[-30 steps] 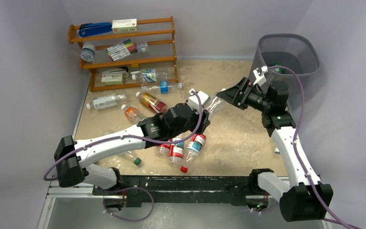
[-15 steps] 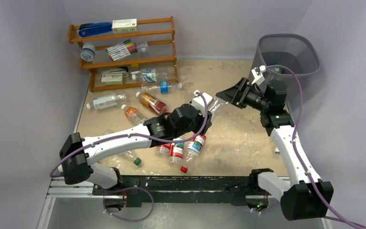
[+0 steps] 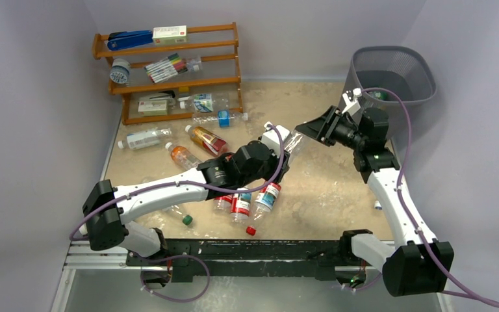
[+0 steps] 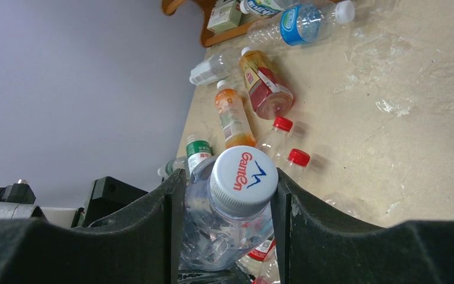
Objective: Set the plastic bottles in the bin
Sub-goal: Place the plastic bottle in the trash bin.
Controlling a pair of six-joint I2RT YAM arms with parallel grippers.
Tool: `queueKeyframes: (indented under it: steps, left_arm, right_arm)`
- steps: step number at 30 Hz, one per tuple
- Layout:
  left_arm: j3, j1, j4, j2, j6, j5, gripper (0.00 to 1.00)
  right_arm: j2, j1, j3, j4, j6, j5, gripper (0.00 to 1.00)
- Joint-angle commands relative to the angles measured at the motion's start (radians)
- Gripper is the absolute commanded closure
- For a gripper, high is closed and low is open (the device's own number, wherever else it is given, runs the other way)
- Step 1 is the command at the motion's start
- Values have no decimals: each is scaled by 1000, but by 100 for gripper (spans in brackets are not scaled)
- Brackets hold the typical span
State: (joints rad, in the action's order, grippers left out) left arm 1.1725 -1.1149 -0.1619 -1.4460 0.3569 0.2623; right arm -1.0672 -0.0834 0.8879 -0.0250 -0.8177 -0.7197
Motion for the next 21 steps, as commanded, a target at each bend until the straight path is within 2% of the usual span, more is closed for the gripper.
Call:
queueKeyframes:
  steps: [1, 7, 9, 10, 11, 21]
  left_arm:
    - [48, 0, 70, -2, -6, -3, 51]
    - [44, 0, 71, 1, -5, 1, 49]
    - [48, 0, 63, 4, -6, 9, 43]
    - [52, 0, 54, 5, -9, 17, 35]
    - [55, 0, 41, 8, -13, 26, 33]
    - [62, 2, -62, 95, -36, 92, 23]
  right_arm:
    - [3, -24, 62, -8, 24, -54, 71]
    - [2, -25, 72, 9, 35, -44, 76]
    - [1, -26, 72, 14, 36, -39, 76]
    - [0, -26, 72, 18, 37, -36, 76]
    - [-1, -26, 103, 22, 40, -30, 76]
    - [-52, -25, 220, 91, 83, 19, 76]
